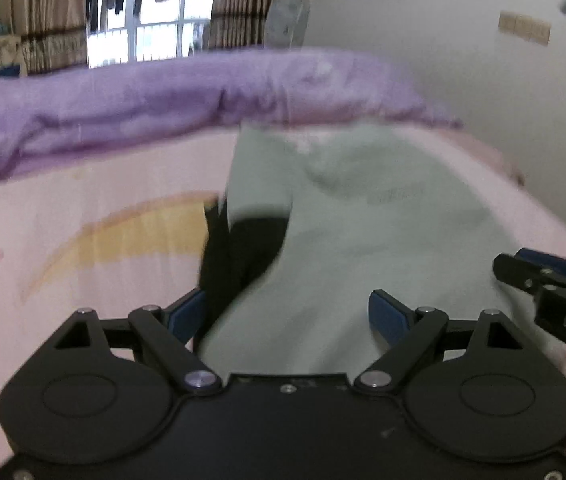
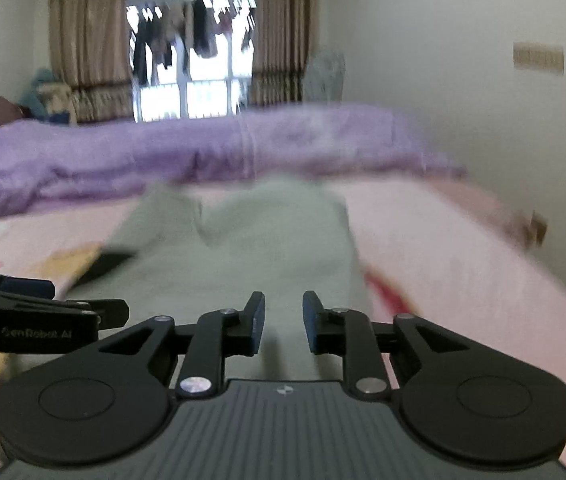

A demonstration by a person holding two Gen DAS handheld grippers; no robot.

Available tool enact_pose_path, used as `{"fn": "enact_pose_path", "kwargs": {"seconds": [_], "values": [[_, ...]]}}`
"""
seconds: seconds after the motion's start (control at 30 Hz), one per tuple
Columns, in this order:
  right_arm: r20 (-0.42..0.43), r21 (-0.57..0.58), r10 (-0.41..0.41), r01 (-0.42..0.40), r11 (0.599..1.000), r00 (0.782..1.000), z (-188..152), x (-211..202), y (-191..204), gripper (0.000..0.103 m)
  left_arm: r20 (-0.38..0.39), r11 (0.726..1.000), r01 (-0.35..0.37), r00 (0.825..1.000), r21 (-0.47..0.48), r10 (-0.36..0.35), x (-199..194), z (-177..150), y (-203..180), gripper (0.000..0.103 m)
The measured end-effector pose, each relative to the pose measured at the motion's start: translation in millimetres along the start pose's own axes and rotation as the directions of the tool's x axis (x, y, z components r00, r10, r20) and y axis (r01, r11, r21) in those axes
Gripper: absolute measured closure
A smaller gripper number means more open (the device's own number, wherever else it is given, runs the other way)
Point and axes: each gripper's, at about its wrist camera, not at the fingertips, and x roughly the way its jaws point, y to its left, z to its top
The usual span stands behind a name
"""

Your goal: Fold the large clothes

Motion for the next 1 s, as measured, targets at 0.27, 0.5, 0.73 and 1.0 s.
{"fn": "enact_pose_path", "kwargs": {"seconds": [0.27,0.5,0.73,1.0], "values": [[0.025,-0.004,-0.038,0.038,0.999,0.999,-22,9,1,0.082,-0.021,1.0,-0.009,1.0,-0.029,0.009,5,-11,2,0.009],[-0.029,-0.018,-0.058,0.057,0.998,0.998,5,-35,8,0.042,-0.112,1.0,0.006,0.994,-0.025,-0.009,-24,3,-1,0.009],[-0.097,-0.049,-0.068,0.063,0.997,0.993,22,-81,15,0.024,-0.1,0.997,0.024,0.995,0.076,-0.016,-81,2,-26,0.009],[-0.126,-0.028,-0.103,0.1,0.995,0.987,19,-95,12,0.024,-0.088,0.995,0.041,0.996,0.087,-0.034,-111,2,-36,0.009]]}}
